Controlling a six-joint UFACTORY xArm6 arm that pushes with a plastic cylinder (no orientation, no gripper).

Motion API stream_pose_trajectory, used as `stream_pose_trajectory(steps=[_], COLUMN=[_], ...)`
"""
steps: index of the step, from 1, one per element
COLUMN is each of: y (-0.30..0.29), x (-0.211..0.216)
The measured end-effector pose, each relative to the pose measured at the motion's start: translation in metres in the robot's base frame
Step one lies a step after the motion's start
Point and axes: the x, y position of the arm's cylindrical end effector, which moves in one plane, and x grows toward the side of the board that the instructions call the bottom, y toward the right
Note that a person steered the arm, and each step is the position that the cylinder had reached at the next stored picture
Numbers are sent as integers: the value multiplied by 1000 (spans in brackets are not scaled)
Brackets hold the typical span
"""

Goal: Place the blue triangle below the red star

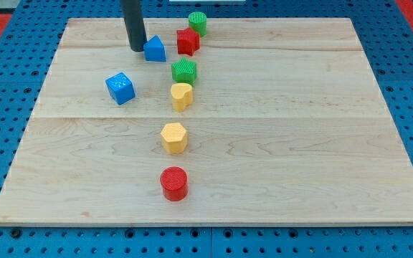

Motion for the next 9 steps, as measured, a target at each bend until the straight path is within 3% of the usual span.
stream_pose_trajectory(steps=[1,3,9], y=[5,15,46], x=[9,-12,24])
